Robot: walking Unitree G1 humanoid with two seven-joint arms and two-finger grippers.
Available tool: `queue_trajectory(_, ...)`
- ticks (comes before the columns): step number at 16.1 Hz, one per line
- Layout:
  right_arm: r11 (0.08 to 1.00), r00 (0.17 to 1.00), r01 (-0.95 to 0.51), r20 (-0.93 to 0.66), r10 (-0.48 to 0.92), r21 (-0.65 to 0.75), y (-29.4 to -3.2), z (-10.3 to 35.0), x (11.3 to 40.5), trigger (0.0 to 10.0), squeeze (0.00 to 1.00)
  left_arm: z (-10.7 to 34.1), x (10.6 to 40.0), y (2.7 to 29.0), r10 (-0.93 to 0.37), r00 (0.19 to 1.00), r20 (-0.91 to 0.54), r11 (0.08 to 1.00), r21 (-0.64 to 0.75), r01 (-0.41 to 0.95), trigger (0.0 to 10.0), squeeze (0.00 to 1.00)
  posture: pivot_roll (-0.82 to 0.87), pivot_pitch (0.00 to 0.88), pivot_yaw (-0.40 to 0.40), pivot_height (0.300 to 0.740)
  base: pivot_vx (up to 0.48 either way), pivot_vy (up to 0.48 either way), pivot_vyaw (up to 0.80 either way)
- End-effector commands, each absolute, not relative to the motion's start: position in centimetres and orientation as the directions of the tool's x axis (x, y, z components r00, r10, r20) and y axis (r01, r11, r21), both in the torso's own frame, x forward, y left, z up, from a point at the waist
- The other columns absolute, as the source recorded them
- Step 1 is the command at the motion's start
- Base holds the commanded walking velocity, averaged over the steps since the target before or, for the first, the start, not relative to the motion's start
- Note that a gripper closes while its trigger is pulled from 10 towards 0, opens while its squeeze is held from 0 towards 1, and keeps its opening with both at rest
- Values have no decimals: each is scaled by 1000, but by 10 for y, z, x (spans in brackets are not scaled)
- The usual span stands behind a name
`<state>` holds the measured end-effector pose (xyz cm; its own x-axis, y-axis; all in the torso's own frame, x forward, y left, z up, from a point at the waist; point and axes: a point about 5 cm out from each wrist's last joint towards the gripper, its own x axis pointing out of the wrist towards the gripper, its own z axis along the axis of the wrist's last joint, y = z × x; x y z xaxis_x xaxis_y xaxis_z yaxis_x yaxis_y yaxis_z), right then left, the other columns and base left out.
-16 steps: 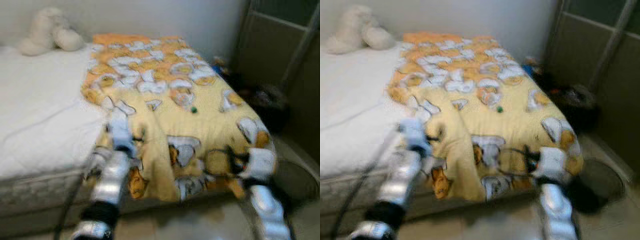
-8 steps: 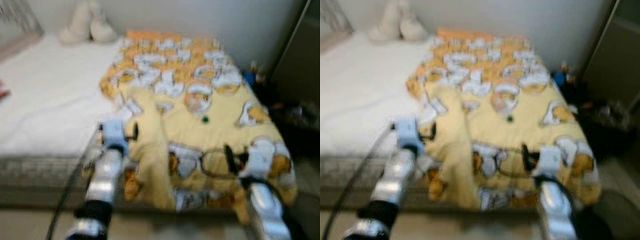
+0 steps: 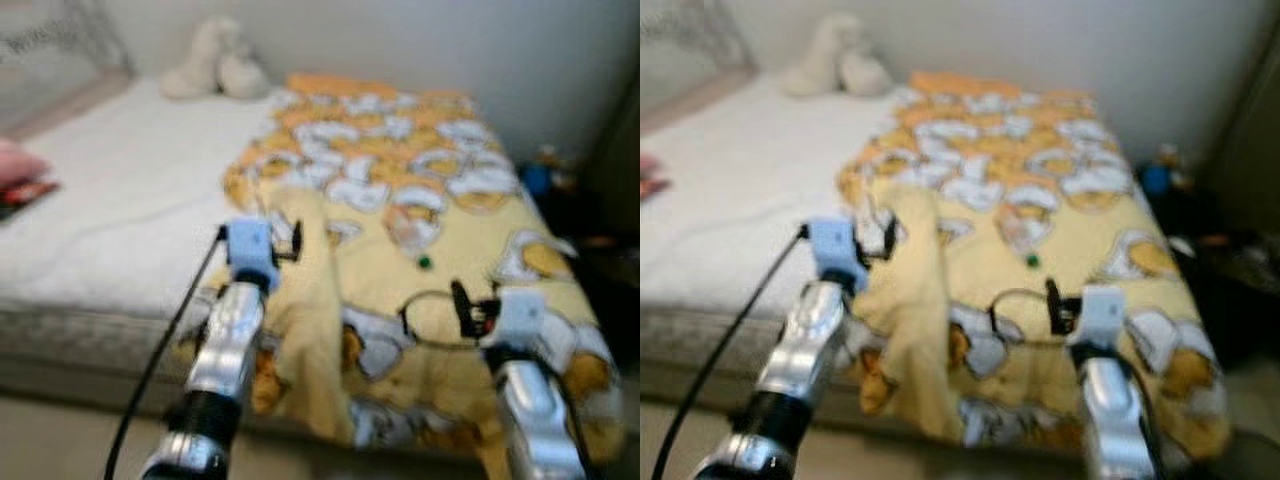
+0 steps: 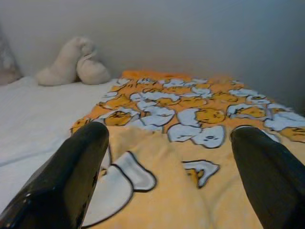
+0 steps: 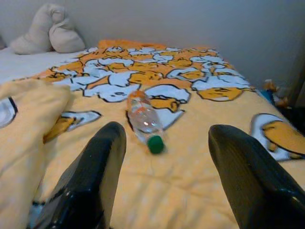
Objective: Clean up the room
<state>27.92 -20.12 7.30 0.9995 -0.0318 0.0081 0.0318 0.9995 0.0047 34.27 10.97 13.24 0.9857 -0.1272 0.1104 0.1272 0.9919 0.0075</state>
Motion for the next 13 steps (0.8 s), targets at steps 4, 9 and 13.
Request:
queue_trajectory(4, 1000, 1000, 16, 13, -16, -1, -197, 75, 284, 10000, 0, 121, 343, 122, -109, 992, 59, 994, 24, 107, 10000, 0, 80, 0, 31, 740, 480, 0, 0)
queue_trajectory(9, 999, 999, 30, 43, -28, -30, -198, 84, 290, 10000, 0, 119, 342, 123, -113, 992, 61, 993, 31, 111, 10000, 0, 87, 0, 27, 740, 480, 0, 0)
queue_trajectory(13, 994, 994, 98, 56, -96, -36, -213, 104, 320, 10000, 0, 118, 340, 118, -146, 988, 57, 988, 57, 143, 10000, 0, 108, 0, 39, 740, 480, 0, 0)
